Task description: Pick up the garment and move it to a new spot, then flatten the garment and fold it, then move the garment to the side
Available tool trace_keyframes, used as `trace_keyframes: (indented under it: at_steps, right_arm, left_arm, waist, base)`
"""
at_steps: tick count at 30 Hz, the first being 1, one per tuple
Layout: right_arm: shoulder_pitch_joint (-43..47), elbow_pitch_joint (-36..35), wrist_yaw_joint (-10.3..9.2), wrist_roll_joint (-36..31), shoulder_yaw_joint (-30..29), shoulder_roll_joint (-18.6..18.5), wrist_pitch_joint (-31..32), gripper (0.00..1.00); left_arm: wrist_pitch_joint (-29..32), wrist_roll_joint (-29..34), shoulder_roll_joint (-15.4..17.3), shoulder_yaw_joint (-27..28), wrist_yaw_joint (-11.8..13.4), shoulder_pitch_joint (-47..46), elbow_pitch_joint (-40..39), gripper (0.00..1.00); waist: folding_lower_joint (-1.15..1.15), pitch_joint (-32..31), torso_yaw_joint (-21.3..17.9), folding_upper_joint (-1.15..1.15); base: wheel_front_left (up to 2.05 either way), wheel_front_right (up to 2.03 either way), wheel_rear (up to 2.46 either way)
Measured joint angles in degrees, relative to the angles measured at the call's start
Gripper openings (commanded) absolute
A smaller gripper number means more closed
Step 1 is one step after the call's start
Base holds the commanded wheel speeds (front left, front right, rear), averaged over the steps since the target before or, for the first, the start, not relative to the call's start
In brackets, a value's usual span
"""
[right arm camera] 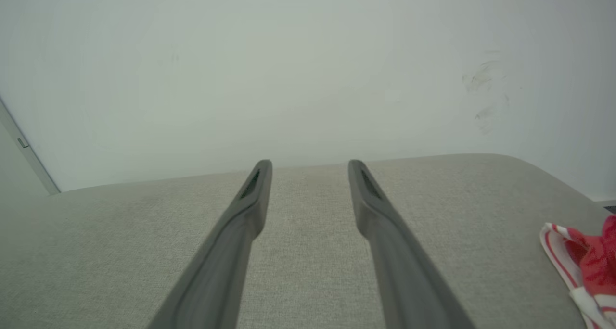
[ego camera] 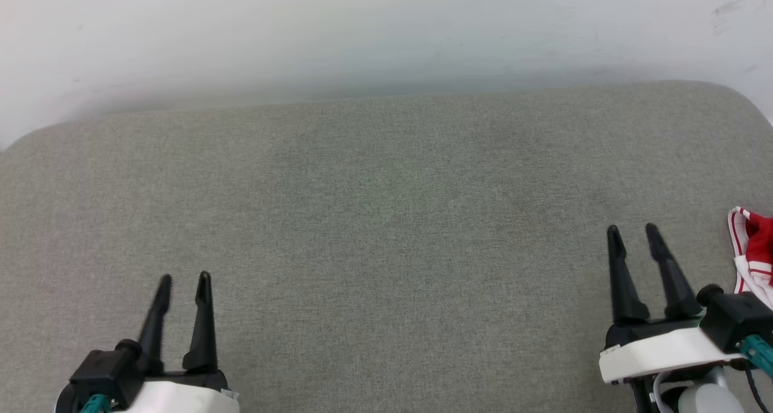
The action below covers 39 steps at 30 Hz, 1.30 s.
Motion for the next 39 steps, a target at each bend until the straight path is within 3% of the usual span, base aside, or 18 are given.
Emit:
trace_keyframes:
  at_steps: [4, 39]
  right_arm:
    - [1.0, 2.0, 0.0, 0.4, 0.1, 0.0, 0.3, 0.0]
    - [0.8, 4.4, 0.0, 35.1, -0.5, -1.0, 7.4, 0.0]
  left_arm:
    - [0.3, -0.3, -0.5, -0.3, 0.0, 0.4, 2.2, 0.0]
    - [7.6, -33.7, -0.3, -0.9, 0.0, -3.1, 8.0, 0.0]
  waist:
    - [0.0, 0.0, 0.0, 0.0]
    - [0.0, -1.1, 0.4, 0.0]
  base:
    - [0.0, 0.0, 0.0]
    - [0.0, 0.0, 0.0]
